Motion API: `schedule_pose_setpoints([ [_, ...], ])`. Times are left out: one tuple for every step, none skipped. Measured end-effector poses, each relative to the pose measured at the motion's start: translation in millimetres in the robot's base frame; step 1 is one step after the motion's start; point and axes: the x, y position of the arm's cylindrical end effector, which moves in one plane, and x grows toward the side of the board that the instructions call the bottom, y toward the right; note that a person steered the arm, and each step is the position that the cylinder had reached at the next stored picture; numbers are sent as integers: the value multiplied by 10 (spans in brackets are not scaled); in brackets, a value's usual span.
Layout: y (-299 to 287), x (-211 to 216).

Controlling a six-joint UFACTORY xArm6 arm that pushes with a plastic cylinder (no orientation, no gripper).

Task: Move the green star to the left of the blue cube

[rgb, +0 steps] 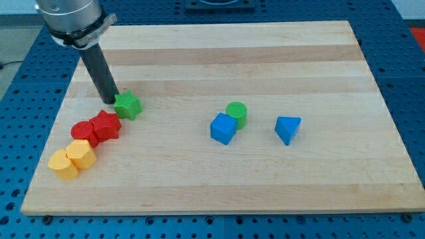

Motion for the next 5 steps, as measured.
schedule_pose_setpoints([
  [268, 182],
  [897, 410],
  [1158, 577],
  [838, 887],
  [836, 1434],
])
